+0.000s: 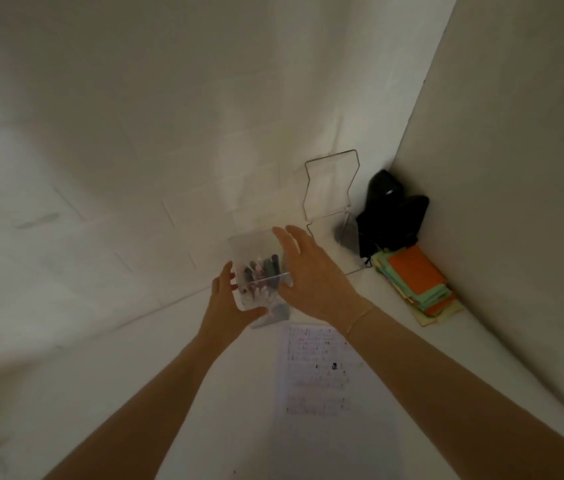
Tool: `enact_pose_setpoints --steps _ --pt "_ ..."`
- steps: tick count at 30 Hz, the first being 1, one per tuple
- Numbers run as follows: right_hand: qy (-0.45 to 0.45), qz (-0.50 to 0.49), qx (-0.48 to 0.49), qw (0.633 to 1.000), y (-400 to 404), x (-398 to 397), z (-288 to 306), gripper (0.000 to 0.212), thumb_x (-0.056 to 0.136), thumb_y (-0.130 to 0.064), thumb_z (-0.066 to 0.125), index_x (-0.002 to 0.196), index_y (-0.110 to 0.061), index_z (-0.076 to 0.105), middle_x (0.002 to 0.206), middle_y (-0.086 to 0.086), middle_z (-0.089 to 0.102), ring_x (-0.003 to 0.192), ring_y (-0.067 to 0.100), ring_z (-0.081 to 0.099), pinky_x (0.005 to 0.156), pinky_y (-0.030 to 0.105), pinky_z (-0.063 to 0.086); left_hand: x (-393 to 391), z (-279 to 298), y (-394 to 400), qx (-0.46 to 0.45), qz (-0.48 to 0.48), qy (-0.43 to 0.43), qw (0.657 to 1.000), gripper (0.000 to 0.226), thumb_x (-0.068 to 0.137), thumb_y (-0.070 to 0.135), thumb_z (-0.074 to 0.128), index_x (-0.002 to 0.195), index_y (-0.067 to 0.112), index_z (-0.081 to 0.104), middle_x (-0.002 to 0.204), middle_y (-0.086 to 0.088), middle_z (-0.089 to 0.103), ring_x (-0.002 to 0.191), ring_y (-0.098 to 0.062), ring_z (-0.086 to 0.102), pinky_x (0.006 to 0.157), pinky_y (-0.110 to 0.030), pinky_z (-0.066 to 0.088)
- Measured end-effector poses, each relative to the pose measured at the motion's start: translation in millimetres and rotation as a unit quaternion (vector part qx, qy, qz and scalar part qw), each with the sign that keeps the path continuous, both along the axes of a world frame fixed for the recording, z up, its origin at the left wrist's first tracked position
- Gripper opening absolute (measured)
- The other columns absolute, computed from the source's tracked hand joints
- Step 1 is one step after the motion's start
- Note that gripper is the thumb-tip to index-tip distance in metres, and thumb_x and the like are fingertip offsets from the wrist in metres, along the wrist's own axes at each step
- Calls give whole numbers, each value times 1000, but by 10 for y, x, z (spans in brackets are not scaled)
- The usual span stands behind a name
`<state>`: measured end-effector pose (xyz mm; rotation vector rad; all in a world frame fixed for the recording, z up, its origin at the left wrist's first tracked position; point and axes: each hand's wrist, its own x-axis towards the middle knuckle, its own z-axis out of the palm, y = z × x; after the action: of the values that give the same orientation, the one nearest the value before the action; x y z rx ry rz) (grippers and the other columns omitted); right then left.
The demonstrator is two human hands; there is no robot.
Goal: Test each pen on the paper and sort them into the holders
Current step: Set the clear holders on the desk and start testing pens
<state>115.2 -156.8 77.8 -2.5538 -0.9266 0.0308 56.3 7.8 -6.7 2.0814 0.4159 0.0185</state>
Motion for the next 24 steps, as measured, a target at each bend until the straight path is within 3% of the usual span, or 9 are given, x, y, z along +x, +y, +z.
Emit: enact_pose_setpoints --steps 4,6,9,11,13,15,17,21,24 --pt "0 56 -141 988 208 240 54 96 83 -30 67 151 -18 0 158 16 0 145 33 9 115 43 19 155 58 23 -83 -88 -46 992 102 59 30 86 137 21 22 138 -5 43 127 -10 45 103 -28 38" --pt "39 63 -197 978 278 341 68 102 79 -28 72 150 -20 1 157 16 1 142 37 16 112 46 26 171 27 64 -53 -122 -66 989 102 53 35 81 133 27 17 129 18 45 120 6 46 102 -20 38" --pt "141 59 -196 969 365 479 155 106 69 -18 80 149 -23 10 151 12 12 126 38 42 101 45 43 166 -61 144 -48 -125 -32 991 114 47 32 83 136 30 11 126 17 45 120 -13 49 101 -36 41" --pt "205 60 -184 960 369 568 283 106 66 -20 83 148 -24 17 147 8 21 128 32 41 103 42 42 168 -124 195 -35 -105 -5 994 122 41 38 83 140 23 13 126 8 47 116 -17 52 91 -34 45" --pt "316 40 -125 940 302 667 457 93 69 -20 82 146 -27 29 145 6 33 125 26 45 103 35 43 196 -151 229 -23 -103 10 994 123 43 33 86 140 22 12 126 5 47 113 -17 53 87 -33 46" --pt "468 7 9 884 215 737 611 74 75 -11 76 140 -25 42 133 7 51 108 26 61 93 33 52 232 -155 233 -13 -107 18 994 119 51 16 89 140 18 10 126 3 46 111 -18 53 85 -31 47" --pt "530 -29 138 836 186 779 700 60 80 -11 71 134 -16 46 126 9 56 95 32 68 82 37 58 276 -190 232 7 -114 11 993 110 55 9 89 135 14 14 124 2 44 108 -18 53 81 -25 43" --pt "455 -165 295 824 358 771 750 45 87 -31 65 121 -8 45 122 14 50 71 27 68 76 40 59 294 -201 184 34 -116 6 993 104 53 17 90 129 19 19 120 3 49 102 -16 57 76 -21 43" --pt "399 -215 340 824 554 714 715 56 90 -44 57 129 -10 38 112 6 52 87 26 66 86 40 56 268 -185 177 21 -116 -1 993 107 52 19 90 134 21 20 122 6 48 105 -13 55 79 -17 41"
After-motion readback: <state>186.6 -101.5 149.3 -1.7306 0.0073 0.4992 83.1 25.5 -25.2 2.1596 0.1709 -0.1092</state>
